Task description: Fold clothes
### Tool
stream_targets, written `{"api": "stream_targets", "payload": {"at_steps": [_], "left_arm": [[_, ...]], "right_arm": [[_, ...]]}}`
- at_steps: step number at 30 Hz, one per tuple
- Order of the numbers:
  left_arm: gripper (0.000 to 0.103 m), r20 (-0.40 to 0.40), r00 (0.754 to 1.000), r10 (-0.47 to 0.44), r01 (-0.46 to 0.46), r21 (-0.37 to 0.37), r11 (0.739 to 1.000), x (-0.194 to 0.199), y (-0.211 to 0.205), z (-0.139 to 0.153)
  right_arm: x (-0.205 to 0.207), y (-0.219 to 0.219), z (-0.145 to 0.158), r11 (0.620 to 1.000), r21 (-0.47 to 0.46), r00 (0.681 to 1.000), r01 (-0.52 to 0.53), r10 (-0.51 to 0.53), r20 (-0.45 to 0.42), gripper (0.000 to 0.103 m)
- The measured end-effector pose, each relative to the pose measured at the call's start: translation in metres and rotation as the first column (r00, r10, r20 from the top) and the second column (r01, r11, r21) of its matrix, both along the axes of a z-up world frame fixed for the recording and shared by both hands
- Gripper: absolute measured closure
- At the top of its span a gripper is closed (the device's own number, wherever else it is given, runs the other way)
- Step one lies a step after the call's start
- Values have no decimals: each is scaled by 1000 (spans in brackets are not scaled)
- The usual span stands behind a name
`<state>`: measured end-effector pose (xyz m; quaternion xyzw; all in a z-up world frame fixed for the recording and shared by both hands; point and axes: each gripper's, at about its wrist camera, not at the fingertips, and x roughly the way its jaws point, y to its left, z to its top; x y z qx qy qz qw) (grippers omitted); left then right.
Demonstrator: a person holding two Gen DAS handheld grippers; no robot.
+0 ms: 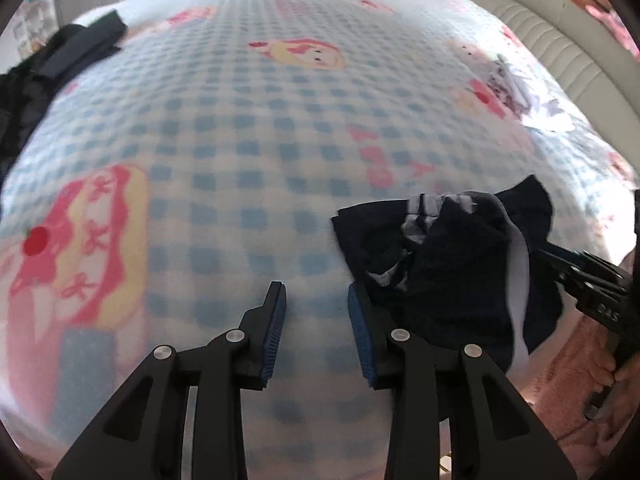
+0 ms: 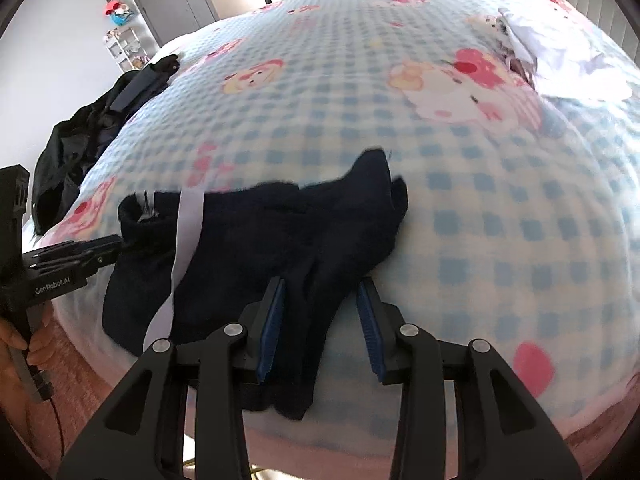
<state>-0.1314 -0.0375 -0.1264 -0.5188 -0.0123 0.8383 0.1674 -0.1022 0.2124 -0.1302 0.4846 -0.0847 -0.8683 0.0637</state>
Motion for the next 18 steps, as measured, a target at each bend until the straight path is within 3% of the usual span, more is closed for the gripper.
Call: {"api": "stream_targets", "payload": {"at_steps": [3, 9, 12, 18], "left_arm": [[69, 23, 998, -61, 61, -2, 998, -13, 10, -2], [69, -49, 998, 26, -26, 15, 1000, -47, 5, 4], [69, -28, 995, 96, -92, 108, 990, -46, -18, 5], [66, -59, 998, -9, 20, 179, 984, -22, -17, 17]], "right_arm": [[-8, -9, 6, 999, 26, 1000, -27, 27, -11, 66], [-23, -35, 4, 993, 81, 997, -83, 83, 6, 65], [-27, -37, -3, 992, 107, 997, -69, 66, 29, 65], [-18, -24, 19, 999, 33, 1000, 6, -5, -29, 65]]}}
